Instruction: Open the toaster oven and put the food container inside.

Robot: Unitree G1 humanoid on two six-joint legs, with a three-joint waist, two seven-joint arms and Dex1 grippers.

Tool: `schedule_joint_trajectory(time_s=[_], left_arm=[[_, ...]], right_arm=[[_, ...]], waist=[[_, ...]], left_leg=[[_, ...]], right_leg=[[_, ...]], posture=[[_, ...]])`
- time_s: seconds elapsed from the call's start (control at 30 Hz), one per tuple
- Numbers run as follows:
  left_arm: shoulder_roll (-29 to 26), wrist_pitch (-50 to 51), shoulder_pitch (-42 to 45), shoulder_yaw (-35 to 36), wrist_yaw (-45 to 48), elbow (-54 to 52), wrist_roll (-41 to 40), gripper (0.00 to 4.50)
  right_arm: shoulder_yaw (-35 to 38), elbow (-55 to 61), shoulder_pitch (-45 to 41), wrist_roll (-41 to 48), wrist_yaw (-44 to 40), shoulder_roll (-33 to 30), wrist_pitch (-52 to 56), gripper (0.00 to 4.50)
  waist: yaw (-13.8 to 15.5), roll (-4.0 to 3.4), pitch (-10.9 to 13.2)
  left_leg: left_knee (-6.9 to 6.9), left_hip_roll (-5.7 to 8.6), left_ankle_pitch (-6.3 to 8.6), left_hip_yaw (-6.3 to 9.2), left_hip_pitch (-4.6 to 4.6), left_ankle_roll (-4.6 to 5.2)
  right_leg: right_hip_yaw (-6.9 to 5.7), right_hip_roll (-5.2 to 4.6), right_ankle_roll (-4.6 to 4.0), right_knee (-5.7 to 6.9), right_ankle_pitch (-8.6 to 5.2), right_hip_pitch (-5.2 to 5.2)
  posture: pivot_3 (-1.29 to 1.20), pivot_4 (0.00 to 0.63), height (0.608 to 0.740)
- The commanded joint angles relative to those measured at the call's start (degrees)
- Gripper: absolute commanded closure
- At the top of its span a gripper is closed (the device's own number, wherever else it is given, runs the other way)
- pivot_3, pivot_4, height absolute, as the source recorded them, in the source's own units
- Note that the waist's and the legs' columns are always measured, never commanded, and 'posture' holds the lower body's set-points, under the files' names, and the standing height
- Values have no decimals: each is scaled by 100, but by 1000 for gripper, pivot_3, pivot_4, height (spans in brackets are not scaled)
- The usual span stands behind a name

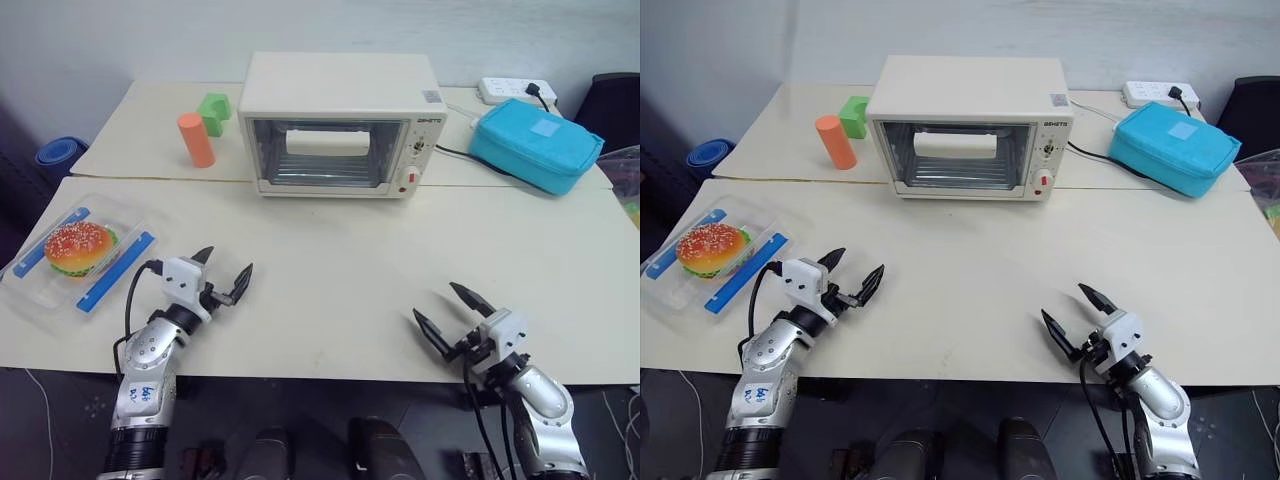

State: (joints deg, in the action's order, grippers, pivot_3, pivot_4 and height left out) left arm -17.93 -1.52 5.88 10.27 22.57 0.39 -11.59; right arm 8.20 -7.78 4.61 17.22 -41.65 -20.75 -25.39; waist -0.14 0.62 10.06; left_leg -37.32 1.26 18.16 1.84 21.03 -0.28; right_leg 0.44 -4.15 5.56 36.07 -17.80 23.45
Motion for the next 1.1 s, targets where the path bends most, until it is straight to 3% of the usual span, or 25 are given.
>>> schedule_joint_trajectory(time_s=[0.03,0.23,0.33,0.47,0.73,1.1], left_arm=[[-92,-253,-129,-5,241,-276,-104,0],[-787,651,-111,439,1596,-977,-1713,0],[-1352,1212,4,745,2170,-1158,-2450,0],[-1788,1568,265,968,2485,-1224,-2852,0],[-1602,1934,539,1112,2178,-1446,-3213,0],[-1394,1894,454,1168,1912,-1462,-3103,0]], right_arm=[[47,44,-23,193,-54,27,-27,23],[-17,747,-1217,882,-142,-427,1587,23],[-216,465,-2391,940,-224,-685,2630,23],[-417,-223,-3697,770,-305,-570,3170,23],[-689,-1253,-5338,454,-216,131,3387,23],[-882,-1213,-5702,367,-435,581,3589,23]], waist=[[4,0,0],[-55,-8,5],[-99,-17,7],[-127,-21,6],[-162,-20,6],[-239,-20,7]], left_leg=[[-1,0,0,1,0,0],[-8,-4,1,0,5,3],[-6,-6,0,5,3,1],[6,-5,-15,20,12,-24],[0,8,-9,15,32,-13],[-1,1,-13,0,27,-20]], right_leg=[[0,-1,0,0,0,0],[2,-4,-1,3,0,4],[-1,-4,-5,8,-1,7],[-13,-3,-11,3,-4,13],[-12,-11,-7,9,-2,22],[-3,-4,-7,37,-2,33]], posture=[[0,150,740],[0,150,740],[0,150,740],[0,150,740],[0,150,740],[0,150,740]])
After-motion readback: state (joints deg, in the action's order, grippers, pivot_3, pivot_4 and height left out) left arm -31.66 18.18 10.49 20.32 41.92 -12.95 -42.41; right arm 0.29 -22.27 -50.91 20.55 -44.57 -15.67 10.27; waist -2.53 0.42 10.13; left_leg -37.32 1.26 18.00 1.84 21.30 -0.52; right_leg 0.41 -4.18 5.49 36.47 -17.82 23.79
